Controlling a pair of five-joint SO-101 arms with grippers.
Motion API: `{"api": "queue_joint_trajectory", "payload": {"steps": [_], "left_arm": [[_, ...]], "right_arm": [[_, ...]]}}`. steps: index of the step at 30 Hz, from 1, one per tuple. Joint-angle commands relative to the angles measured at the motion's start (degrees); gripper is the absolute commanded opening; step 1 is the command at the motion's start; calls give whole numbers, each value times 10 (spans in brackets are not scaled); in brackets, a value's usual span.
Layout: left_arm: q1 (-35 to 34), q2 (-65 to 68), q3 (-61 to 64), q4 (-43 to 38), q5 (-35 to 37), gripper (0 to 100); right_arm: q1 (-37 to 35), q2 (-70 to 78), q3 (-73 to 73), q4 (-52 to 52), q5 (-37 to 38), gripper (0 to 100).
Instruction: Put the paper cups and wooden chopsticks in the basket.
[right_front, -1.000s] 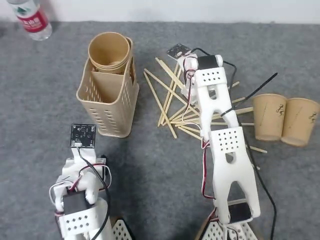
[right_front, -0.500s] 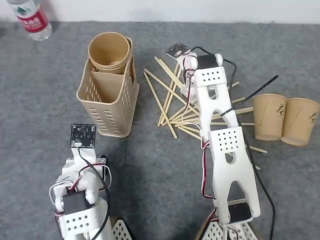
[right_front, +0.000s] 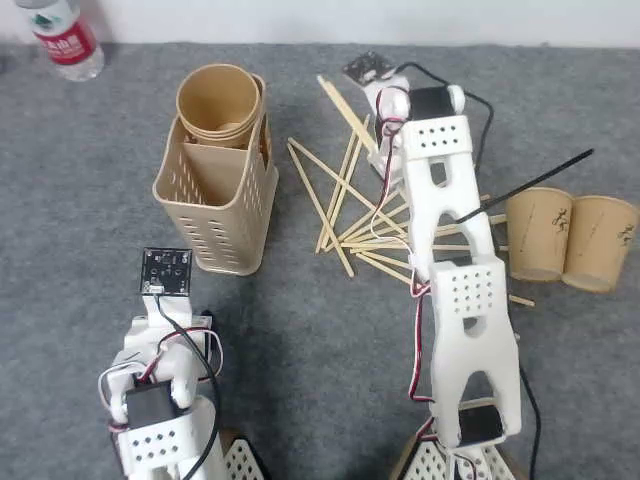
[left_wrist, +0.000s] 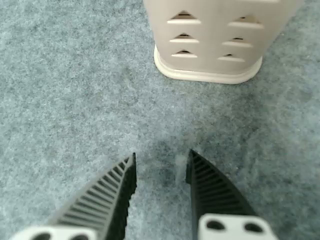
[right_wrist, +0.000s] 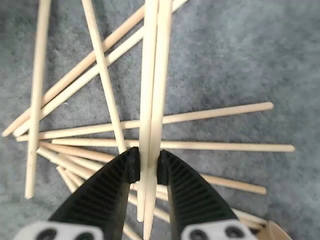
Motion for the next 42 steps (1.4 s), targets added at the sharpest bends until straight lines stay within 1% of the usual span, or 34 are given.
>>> {"api": "queue_joint_trajectory", "payload": {"steps": [1, 3, 8, 16, 23, 28, 32, 35, 37, 42], "left_arm": [[3, -5, -5, 3, -7, 156], [3, -5, -5, 3, -7, 156], [3, -5, -5, 3, -6, 156], [3, -5, -5, 3, -6, 156], [3, -5, -5, 3, -6, 156], [3, -5, -5, 3, -6, 156], [3, -5, -5, 3, -6, 156], [3, -5, -5, 3, -6, 156], [3, -5, -5, 3, -6, 156], [3, -5, -5, 3, -7, 156]], "right_arm": [[7, -104, 39, 22, -11, 7], [7, -139, 80, 22, -13, 7], [7, -220, 154, 19, -64, 7], [1, -357, 225, 17, -98, 7], [-2, -500, 345, -9, -126, 7], [-51, -669, 507, -87, -128, 7], [-101, -822, 665, -209, -123, 7], [-124, -907, 746, -302, -122, 7], [-136, -934, 768, -342, -119, 6], [-188, -924, 773, -367, -106, 6]]}}
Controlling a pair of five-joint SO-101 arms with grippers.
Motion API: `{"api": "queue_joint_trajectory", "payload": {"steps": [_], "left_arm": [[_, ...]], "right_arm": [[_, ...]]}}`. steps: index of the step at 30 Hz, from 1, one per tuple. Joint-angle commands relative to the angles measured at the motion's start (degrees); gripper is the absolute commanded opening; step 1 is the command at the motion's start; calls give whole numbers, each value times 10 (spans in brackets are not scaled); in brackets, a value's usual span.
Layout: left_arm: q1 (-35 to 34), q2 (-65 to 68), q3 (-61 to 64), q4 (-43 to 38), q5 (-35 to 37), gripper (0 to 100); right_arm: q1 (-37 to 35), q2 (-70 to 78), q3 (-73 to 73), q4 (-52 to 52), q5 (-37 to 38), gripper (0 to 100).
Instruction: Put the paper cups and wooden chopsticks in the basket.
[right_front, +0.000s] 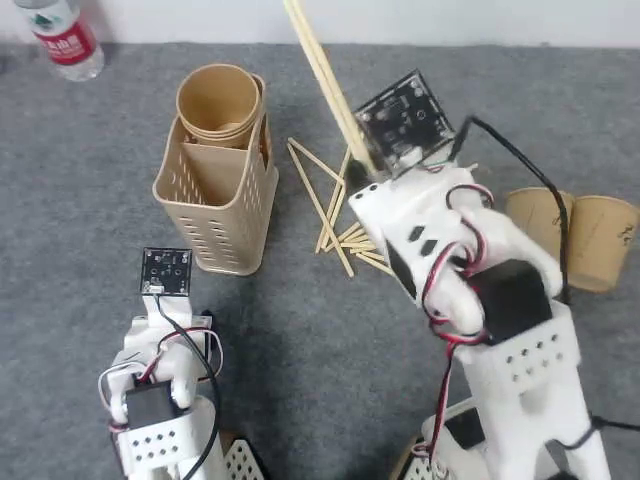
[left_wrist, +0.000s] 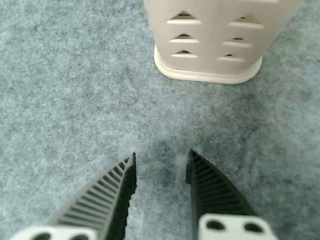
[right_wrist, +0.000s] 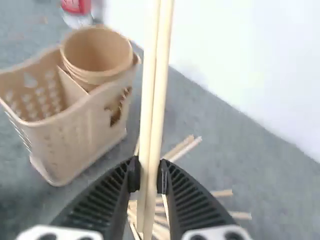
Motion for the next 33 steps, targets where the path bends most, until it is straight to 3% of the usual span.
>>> {"api": "queue_joint_trajectory", "payload": {"steps": [1, 10, 21, 27, 33], "left_arm": [[3, -5, -5, 3, -7, 156], [3, -5, -5, 3, -7, 156], [3, -5, -5, 3, -8, 156], [3, -5, -5, 3, -8, 156], [3, -5, -5, 3, -8, 156]], "right_arm": [[-44, -7, 3, -35, 9, 6], [-174, -4, 18, -189, 7, 7], [-189, -3, 324, -709, -53, 7], [-186, 29, 338, -782, -53, 7], [-195, 160, 323, -902, -47, 7]]}}
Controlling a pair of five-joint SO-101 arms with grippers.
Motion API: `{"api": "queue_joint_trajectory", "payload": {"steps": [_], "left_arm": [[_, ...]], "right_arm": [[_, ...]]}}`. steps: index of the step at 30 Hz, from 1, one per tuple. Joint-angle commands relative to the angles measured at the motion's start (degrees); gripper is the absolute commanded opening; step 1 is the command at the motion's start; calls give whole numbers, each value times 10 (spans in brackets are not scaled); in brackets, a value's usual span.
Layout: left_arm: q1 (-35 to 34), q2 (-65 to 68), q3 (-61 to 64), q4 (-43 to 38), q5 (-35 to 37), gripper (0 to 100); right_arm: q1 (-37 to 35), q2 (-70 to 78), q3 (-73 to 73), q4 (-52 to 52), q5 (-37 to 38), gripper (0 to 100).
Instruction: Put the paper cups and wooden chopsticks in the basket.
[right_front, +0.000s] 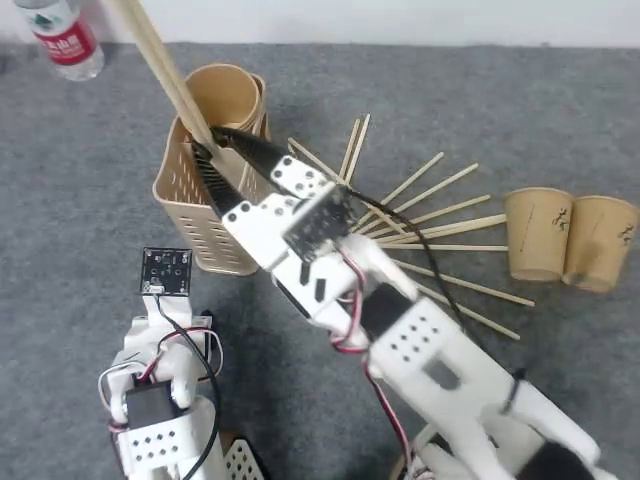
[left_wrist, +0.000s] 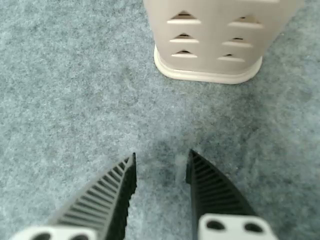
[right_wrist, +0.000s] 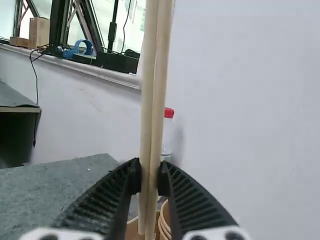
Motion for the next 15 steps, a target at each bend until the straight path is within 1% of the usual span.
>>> {"api": "queue_joint_trajectory", "payload": {"steps": [1, 3, 7, 15], "left_arm": [[3, -5, -5, 3, -8, 156], [3, -5, -5, 3, -8, 156], [3, -5, -5, 3, -8, 156], [3, -5, -5, 3, -8, 156]], "right_arm": [[-10, 82, -34, -79, 10, 7], [-8, 148, -73, -85, 33, 7], [1, 241, -135, -82, 37, 7], [-4, 253, -149, -82, 40, 10]]}}
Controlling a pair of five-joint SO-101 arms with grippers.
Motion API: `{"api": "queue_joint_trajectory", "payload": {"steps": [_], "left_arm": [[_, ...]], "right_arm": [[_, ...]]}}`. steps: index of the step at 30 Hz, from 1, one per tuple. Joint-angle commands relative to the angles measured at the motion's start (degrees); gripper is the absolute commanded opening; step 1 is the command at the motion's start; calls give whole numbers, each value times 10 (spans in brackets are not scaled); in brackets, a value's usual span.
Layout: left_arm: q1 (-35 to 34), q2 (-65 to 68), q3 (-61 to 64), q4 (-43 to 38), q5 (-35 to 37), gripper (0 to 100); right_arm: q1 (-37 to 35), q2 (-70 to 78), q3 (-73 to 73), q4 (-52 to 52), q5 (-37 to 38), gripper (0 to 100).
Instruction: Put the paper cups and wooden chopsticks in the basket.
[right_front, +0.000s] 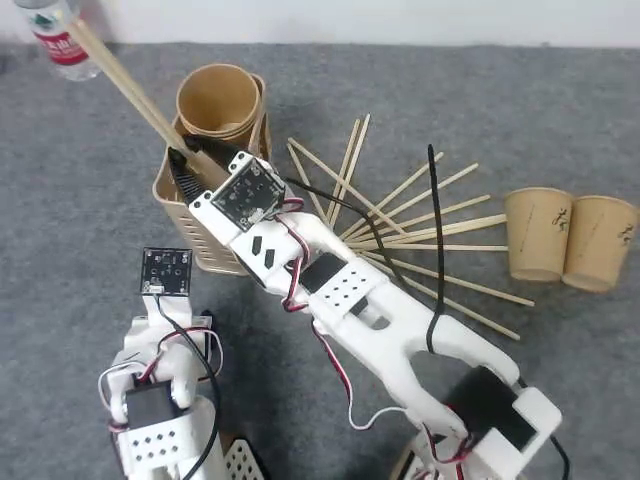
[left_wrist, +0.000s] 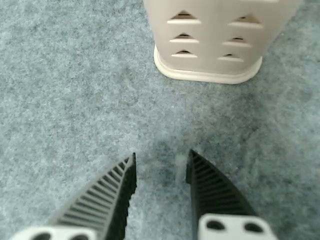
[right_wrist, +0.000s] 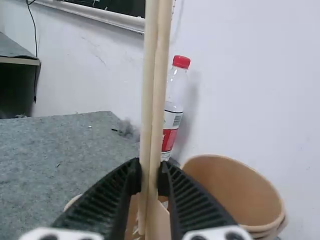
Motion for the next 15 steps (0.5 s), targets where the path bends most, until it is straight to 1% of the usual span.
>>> {"api": "queue_joint_trajectory", "payload": {"steps": [1, 3, 6, 7, 15], "left_arm": [[3, -5, -5, 3, -9, 156], [3, -5, -5, 3, -9, 156], [3, -5, -5, 3, -9, 156], [3, -5, -5, 3, -9, 156], [3, -5, -5, 3, -9, 156]], "right_arm": [[0, -4, -36, -15, 13, 13], [0, -4, -36, -14, 13, 58], [1, -4, -33, -14, 11, 168], [1, -4, -33, -14, 11, 190], [0, -4, -33, -14, 11, 168]]}}
